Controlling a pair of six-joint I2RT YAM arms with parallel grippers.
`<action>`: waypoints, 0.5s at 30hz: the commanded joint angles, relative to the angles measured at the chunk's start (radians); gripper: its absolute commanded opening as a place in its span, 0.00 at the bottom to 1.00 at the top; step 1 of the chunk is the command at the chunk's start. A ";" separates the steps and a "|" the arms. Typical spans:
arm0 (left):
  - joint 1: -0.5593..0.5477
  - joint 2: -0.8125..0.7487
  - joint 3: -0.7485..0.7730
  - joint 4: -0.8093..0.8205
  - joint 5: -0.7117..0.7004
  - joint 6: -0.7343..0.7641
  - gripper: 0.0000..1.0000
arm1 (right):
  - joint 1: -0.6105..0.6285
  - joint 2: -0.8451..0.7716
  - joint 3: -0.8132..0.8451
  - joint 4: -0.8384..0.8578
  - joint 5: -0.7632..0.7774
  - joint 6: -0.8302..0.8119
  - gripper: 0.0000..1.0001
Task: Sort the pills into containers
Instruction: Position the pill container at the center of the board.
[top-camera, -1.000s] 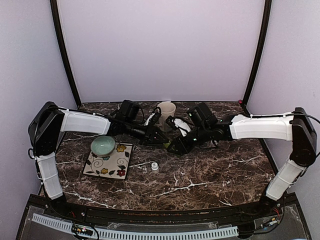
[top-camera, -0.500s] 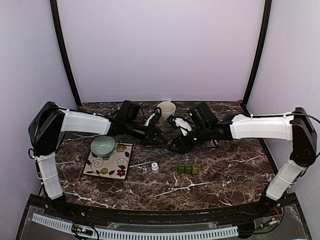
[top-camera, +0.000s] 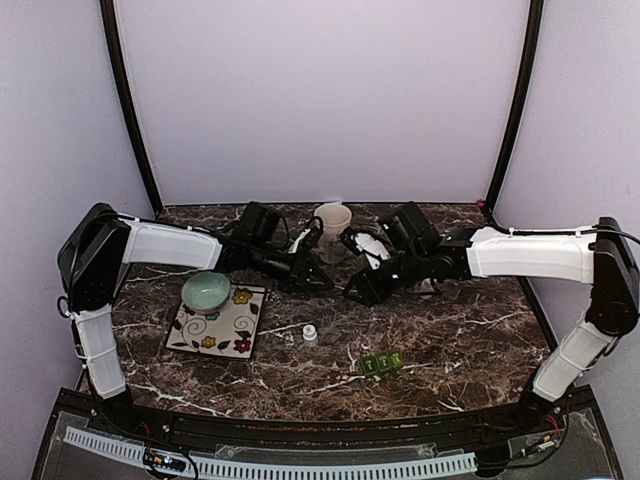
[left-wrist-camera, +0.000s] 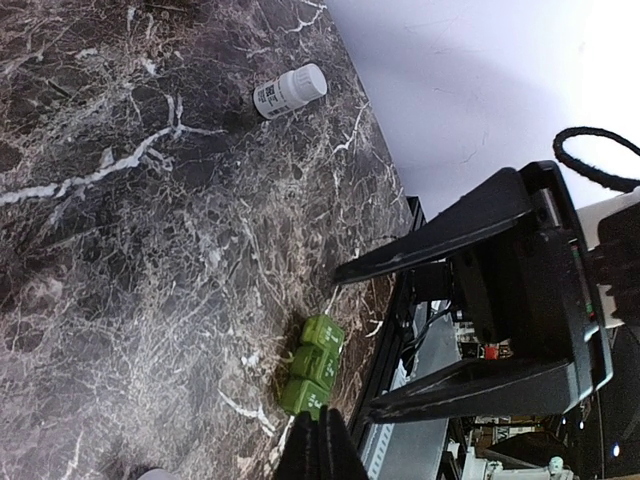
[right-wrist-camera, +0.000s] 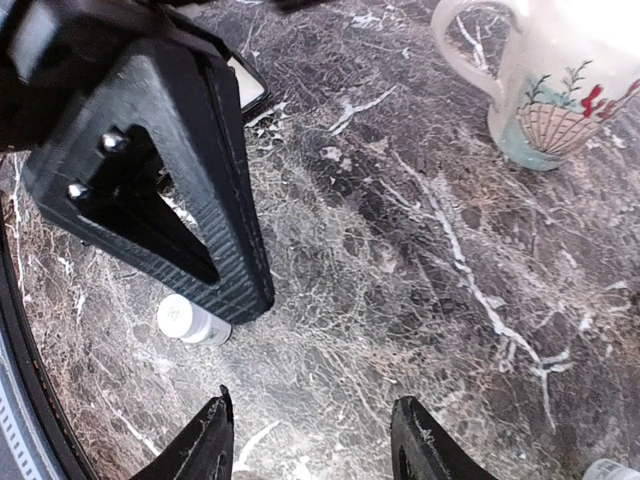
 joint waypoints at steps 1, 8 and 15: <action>-0.003 0.005 0.032 -0.061 -0.010 0.056 0.00 | -0.002 -0.082 -0.024 -0.035 0.062 0.004 0.53; -0.004 0.016 0.065 -0.139 0.007 0.137 0.02 | 0.029 -0.196 -0.106 -0.157 0.132 0.072 0.54; -0.014 0.014 0.109 -0.240 0.013 0.235 0.18 | 0.107 -0.363 -0.209 -0.263 0.173 0.100 0.56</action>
